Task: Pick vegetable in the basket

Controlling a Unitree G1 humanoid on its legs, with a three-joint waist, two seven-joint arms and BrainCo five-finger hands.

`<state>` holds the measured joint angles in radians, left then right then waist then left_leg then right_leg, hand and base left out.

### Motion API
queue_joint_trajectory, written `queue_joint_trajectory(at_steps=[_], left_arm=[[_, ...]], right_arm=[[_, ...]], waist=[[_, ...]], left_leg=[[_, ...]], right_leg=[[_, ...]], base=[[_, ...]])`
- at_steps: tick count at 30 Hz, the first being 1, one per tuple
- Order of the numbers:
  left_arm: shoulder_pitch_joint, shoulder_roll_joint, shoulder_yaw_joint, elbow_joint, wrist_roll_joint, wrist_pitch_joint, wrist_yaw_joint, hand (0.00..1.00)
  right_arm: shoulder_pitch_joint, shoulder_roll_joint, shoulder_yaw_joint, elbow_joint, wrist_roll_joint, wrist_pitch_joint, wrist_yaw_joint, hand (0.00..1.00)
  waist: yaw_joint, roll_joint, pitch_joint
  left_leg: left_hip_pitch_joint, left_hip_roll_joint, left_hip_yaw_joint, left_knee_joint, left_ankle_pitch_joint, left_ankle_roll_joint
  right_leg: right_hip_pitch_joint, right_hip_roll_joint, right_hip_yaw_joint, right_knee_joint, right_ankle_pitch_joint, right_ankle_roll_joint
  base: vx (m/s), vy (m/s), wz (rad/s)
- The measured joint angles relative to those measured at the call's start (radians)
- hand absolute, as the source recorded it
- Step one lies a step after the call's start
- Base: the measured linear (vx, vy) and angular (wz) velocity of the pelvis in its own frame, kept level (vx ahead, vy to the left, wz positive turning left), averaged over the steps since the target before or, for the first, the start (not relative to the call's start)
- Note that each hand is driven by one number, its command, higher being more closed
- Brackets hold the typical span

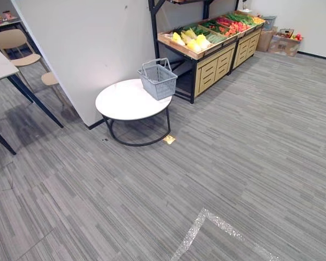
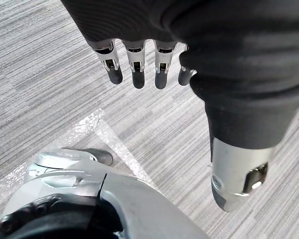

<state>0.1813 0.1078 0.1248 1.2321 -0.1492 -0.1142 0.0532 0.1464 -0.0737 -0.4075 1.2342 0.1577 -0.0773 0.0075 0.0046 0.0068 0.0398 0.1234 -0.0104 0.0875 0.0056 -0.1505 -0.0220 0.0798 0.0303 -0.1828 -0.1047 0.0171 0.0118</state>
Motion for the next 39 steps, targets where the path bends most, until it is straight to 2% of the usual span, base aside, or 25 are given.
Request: queue_joint_trajectory(at_steps=[1,3,4,5,7,8,9,10,23,38,39], left_arm=[[-0.001,0.0,0.001,0.0,0.0,-0.003,0.0,0.0],[-0.001,0.001,0.001,0.0,0.0,-0.007,0.0,0.0],[-0.004,0.001,0.001,0.0,0.004,-0.007,0.0,0.0],[-0.004,0.0,0.001,0.0,0.005,-0.007,0.001,0.0],[-0.005,0.0,0.001,0.0,0.006,-0.008,0.003,0.0],[-0.006,0.0,0.001,0.0,0.006,-0.008,0.006,0.0],[-0.006,0.0,0.001,0.0,0.006,-0.008,0.008,0.0],[-0.006,0.0,0.001,0.0,0.007,-0.008,0.009,0.0],[-0.006,0.0,0.001,0.001,0.0,-0.011,0.009,0.0],[-0.013,0.015,-0.002,0.002,0.0,-0.01,0.007,0.0],[-0.039,0.021,-0.002,-0.003,-0.004,-0.011,0.012,0.0]], right_arm=[[-0.006,0.002,-0.007,0.0,0.0,0.0,0.0,0.0],[-0.015,0.005,-0.016,0.0,0.0,0.0,0.001,0.0],[-0.022,0.006,-0.016,0.0,0.0,0.0,0.001,0.0],[-0.022,0.006,-0.017,0.0,-0.001,-0.001,0.0,0.0],[-0.024,0.006,-0.017,0.0,-0.001,-0.001,0.0,0.0],[-0.025,0.006,-0.017,0.0,-0.001,-0.001,0.0,0.0],[-0.025,0.006,-0.017,-0.001,-0.001,-0.001,-0.001,0.0],[-0.024,0.006,-0.017,-0.001,-0.001,-0.001,-0.001,0.0],[-0.023,0.008,-0.017,0.0,0.001,-0.002,0.0,0.0],[-0.027,0.014,-0.005,0.002,0.018,-0.002,0.011,0.0],[-0.078,0.014,0.008,-0.001,0.042,-0.005,0.017,0.0]], waist=[[0.0,0.009,-0.002],[0.0,-0.005,0.015],[0.0,0.009,0.012],[0.0,-0.002,0.018],[0.001,0.008,0.017],[0.001,-0.003,0.025],[0.001,0.005,0.021],[0.001,-0.004,0.026],[0.003,-0.008,0.027],[0.0,-0.031,0.033],[-0.002,-0.029,0.073]], left_leg=[[0.005,0.003,0.01,-0.003,0.001,-0.002],[0.014,0.007,0.014,-0.004,0.0,-0.005],[0.019,0.009,0.015,-0.004,0.0,-0.005],[0.018,0.01,0.015,-0.004,0.0,-0.005],[0.019,0.011,0.015,-0.004,0.0,-0.005],[0.018,0.011,0.015,-0.004,0.001,-0.005],[0.018,0.011,0.016,-0.004,0.002,-0.007],[0.018,0.012,0.016,-0.004,0.002,-0.007],[0.018,0.014,0.012,-0.026,0.016,-0.002],[0.014,0.012,0.011,-0.038,0.02,0.0],[-0.037,0.012,0.011,-0.035,0.041,-0.011]], right_leg=[[0.003,0.003,0.0,0.0,0.0,0.0],[0.01,0.007,0.002,-0.001,0.0,0.0],[0.014,0.009,0.003,-0.001,0.0,0.0],[0.013,0.009,0.003,-0.001,0.0,0.0],[0.014,0.01,0.001,-0.006,0.0,0.001],[0.013,0.01,0.0,-0.006,-0.001,0.001],[0.014,0.01,-0.001,-0.007,-0.001,0.001],[0.013,0.01,-0.001,-0.007,-0.002,0.003],[0.011,0.012,-0.019,-0.007,-0.001,0.0],[-0.003,0.012,-0.027,-0.008,-0.001,0.0],[-0.07,0.007,-0.03,0.039,-0.005,-0.005]], base=[[0.01,-0.032,-0.09],[0.0,-0.041,-0.11],[-0.02,-0.03,-0.05],[-0.04,-0.027,-0.03],[-0.04,-0.012,0.0],[-0.06,-0.011,-0.01],[-0.05,-0.012,-0.01],[-0.05,-0.013,0.0],[-0.01,-0.002,0.03],[0.0,0.001,0.0],[-0.07,0.008,-0.03]])
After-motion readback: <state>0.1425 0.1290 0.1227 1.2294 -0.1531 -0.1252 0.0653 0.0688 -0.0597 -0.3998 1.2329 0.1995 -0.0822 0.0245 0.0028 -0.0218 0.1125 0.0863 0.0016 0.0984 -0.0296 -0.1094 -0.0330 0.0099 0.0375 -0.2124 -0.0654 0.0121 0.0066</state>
